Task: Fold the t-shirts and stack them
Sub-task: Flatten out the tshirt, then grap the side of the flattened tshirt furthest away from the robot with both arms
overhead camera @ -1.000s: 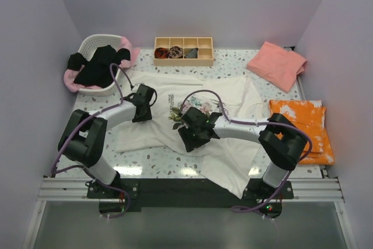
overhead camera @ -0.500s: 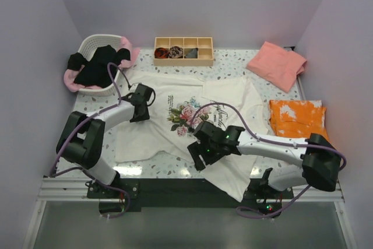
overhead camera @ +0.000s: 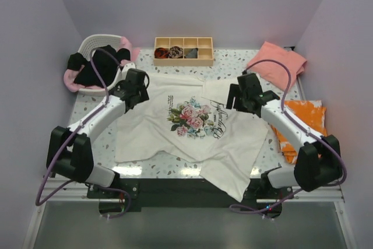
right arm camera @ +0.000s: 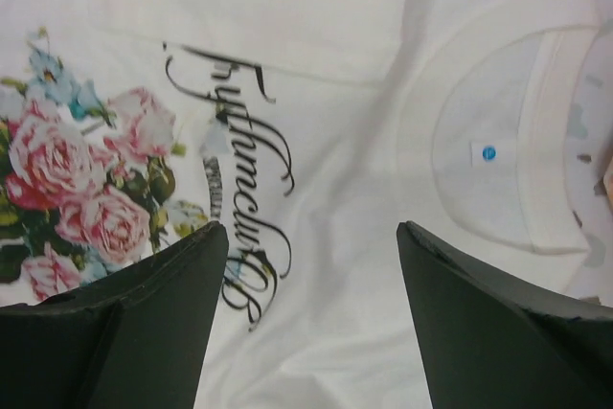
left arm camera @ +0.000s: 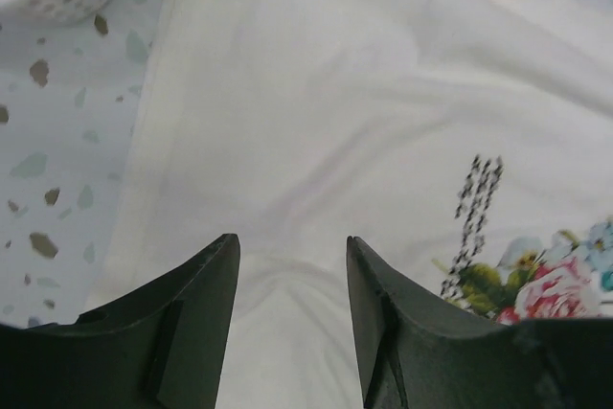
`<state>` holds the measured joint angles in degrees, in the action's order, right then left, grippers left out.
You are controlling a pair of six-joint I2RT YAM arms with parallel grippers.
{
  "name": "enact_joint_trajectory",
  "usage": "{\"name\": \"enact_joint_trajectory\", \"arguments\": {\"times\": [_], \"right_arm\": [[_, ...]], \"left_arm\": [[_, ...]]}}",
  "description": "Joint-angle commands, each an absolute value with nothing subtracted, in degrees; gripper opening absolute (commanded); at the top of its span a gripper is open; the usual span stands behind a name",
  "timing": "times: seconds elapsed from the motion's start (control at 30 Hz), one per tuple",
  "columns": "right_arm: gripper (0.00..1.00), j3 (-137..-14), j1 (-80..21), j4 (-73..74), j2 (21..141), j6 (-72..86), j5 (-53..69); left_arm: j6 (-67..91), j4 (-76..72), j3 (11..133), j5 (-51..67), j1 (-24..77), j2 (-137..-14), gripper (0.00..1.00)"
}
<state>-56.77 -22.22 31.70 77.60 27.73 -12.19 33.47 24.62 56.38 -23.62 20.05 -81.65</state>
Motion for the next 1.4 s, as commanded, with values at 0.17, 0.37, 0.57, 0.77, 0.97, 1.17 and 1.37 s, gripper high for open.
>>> {"name": "enact_joint_trajectory", "arguments": {"times": [0.17, 0.37, 0.57, 0.77, 0.97, 1.17, 1.37], "right_arm": [[0.73, -69.4, -9.4, 18.2, 96.0, 27.2, 3.6], [0.71, -72.7, -5.3, 15.5, 101.9, 27.6, 9.6], [0.71, -75.5, -5.0, 15.8, 104.9, 25.9, 10.7], [0.71, -76.6, -5.1, 15.7, 107.3, 25.9, 13.3], [0.7, -77.6, -4.9, 16.0, 109.9, 26.0, 15.0], [0.71, -77.9, -4.9, 16.3, 109.8, 25.9, 15.3], [0.71, -77.7, -4.9, 16.9, 109.5, 25.6, 15.3]], "left_arm": [[34.5, 14.2, 70.2, -11.1, 7.2, -98.9, 0.53], [34.5, 8.6, 70.7, -7.4, 4.7, -107.0, 0.52], [34.1, 6.7, 81.5, -8.1, 4.7, -116.3, 0.55], [32.2, 9.1, 95.4, -6.6, 4.7, -124.4, 0.56], [30.2, 12.3, 102.2, -10.2, 4.7, -130.0, 0.57], [27.8, 17.3, 106.6, -12.7, 4.7, -133.1, 0.58], [25.5, 20.9, 108.6, -13.7, 4.9, -134.2, 0.61]]}}
